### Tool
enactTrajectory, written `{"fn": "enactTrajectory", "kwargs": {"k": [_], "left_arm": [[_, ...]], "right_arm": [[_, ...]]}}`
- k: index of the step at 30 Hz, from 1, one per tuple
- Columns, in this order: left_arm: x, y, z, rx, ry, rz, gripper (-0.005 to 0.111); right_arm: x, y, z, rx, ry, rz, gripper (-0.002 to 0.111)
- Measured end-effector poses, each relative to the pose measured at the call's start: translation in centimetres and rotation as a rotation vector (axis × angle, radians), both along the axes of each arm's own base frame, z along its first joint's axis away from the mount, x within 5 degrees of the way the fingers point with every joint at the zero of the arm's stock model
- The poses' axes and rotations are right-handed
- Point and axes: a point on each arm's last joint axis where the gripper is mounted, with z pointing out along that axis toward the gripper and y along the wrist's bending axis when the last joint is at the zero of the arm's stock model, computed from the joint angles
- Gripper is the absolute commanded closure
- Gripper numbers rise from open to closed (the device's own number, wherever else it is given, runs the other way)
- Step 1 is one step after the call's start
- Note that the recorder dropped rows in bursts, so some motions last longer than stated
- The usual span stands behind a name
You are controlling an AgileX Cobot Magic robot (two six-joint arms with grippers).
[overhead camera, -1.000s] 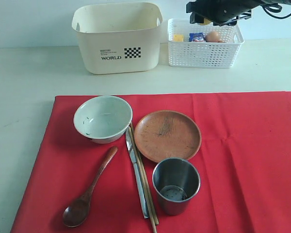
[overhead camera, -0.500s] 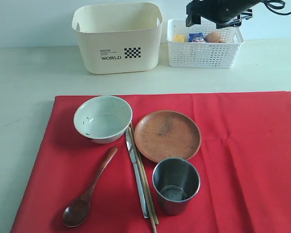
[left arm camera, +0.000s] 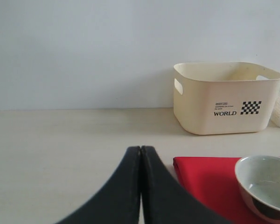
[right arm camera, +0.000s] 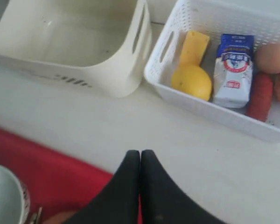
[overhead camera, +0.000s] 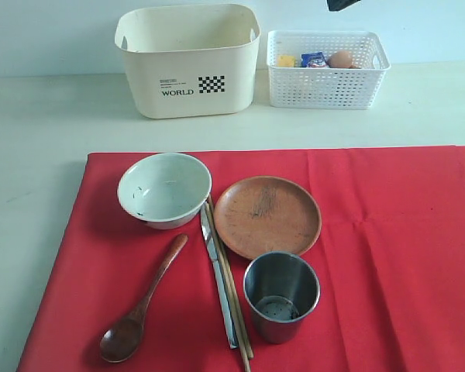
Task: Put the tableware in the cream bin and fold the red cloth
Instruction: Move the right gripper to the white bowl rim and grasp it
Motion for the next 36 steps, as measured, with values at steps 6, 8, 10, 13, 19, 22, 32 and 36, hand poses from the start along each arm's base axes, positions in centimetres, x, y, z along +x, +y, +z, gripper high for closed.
{"fn": "enactTrajectory", "kwargs": {"k": [6,8,10,13,19,22,32,36], "left_arm": [[0.0,0.0,0.0,0.0,0.0,0.0,0.106],[0.0,0.0,0.0,0.0,0.0,0.0,0.106],[0.0,0.0,0.0,0.0,0.0,0.0,0.106],[0.0,0.0,0.0,0.0,0.0,0.0,0.106],[0.0,0.0,0.0,0.0,0.0,0.0,0.106],[0.0,0.0,0.0,0.0,0.0,0.0,0.106],[0.0,0.0,0.0,0.0,0.0,0.0,0.106],[0.0,0.0,0.0,0.0,0.0,0.0,0.106]], "right_arm": [[-3.2,5.0,-1.0,-0.028,0.05,0.157,0.108],[-4.2,6.9,-2.1,-0.041,0.083,0.212,0.108],[-4.9,8.5,-3.2,-0.057,0.109,0.263,0.108],[-5.8,10.8,-4.3,-0.07,0.134,0.324,0.108],[-6.8,14.5,-6.4,-0.076,0.123,0.392,0.104],[-7.0,16.1,-7.9,-0.087,0.121,0.413,0.09],[-6.3,18.7,-12.9,-0.189,0.067,0.402,0.046],[-5.8,18.5,-14.3,-0.254,0.055,0.419,0.046]]}}
